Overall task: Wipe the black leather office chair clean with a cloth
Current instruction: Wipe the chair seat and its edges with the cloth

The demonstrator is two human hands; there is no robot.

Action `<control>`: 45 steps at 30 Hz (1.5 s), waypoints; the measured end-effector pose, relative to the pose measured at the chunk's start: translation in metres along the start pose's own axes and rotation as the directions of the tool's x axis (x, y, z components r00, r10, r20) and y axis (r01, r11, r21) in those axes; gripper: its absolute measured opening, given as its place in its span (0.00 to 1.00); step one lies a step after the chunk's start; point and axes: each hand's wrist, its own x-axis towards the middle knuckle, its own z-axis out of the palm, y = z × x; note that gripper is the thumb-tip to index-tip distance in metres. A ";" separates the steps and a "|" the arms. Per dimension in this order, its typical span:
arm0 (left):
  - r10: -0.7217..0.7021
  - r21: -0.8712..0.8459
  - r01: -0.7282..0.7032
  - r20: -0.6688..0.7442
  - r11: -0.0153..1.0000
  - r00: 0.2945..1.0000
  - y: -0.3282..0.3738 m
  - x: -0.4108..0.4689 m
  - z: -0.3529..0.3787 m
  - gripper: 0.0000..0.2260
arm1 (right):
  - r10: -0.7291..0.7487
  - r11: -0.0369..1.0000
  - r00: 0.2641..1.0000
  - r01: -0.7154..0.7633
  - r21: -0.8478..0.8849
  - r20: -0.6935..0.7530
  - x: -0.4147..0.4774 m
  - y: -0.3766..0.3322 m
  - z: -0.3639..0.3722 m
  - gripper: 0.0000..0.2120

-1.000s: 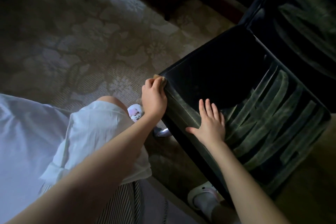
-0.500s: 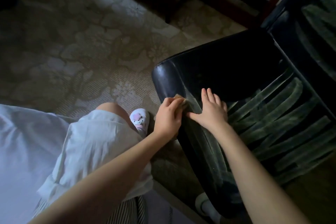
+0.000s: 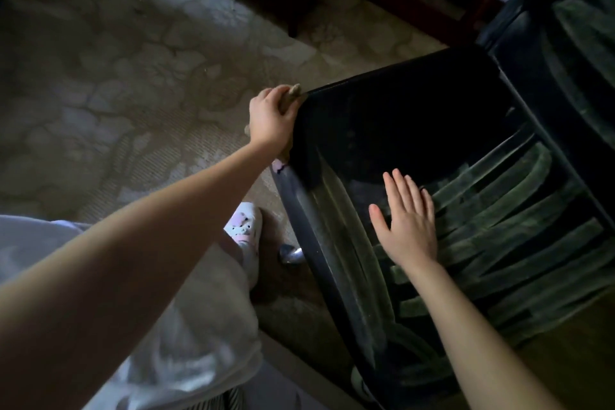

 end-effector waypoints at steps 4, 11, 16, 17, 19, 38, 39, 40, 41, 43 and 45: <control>0.000 0.080 0.002 -0.025 0.997 1.000 0.000 -0.005 0.012 0.14 | 0.018 1.000 0.995 -0.015 0.023 -0.101 0.003 -0.001 0.007 0.31; 0.107 0.104 -0.105 -0.014 0.989 0.994 0.005 -0.056 0.021 0.13 | 0.019 1.000 0.987 -0.020 -0.003 -0.158 0.004 -0.002 0.013 0.29; 0.303 0.083 -0.311 0.094 0.947 0.948 0.007 -0.119 0.021 0.14 | 0.015 1.000 0.980 -0.012 0.013 -0.196 0.006 -0.002 0.015 0.29; 0.328 0.068 -0.337 0.122 0.939 0.937 0.008 -0.137 0.021 0.13 | 0.016 1.000 0.979 -0.012 0.018 -0.202 0.006 -0.002 0.015 0.29; 0.394 0.017 -0.404 0.188 0.915 0.900 0.012 -0.174 0.021 0.12 | 0.011 1.000 0.977 -0.007 0.020 -0.213 0.006 -0.002 0.016 0.29; 0.345 0.100 -0.365 0.171 0.926 0.923 0.052 0.023 0.036 0.16 | -0.005 0.989 0.958 0.047 0.138 -0.287 0.007 0.005 0.022 0.25; 0.333 0.145 -0.364 0.201 0.920 0.921 0.055 0.028 0.046 0.17 | -0.007 0.989 0.958 0.049 0.140 -0.287 0.007 0.005 0.022 0.25; 0.315 0.209 -0.361 0.223 0.909 0.923 0.057 0.031 0.054 0.17 | -0.006 0.988 0.958 0.050 0.147 -0.287 0.007 0.006 0.022 0.25; 0.299 0.275 -0.359 0.237 0.892 0.924 0.057 0.031 0.060 0.17 | -0.003 0.987 0.958 0.049 0.153 -0.287 0.008 0.005 0.022 0.25; 0.296 0.344 -0.370 0.249 0.863 0.922 0.056 0.028 0.063 0.17 | 0.002 0.986 0.958 0.045 0.158 -0.287 0.008 0.005 0.023 0.25; 0.346 0.328 -0.419 0.259 0.846 0.902 0.055 0.020 0.060 0.16 | 0.003 0.989 0.956 0.040 0.141 -0.292 0.008 0.003 0.023 0.25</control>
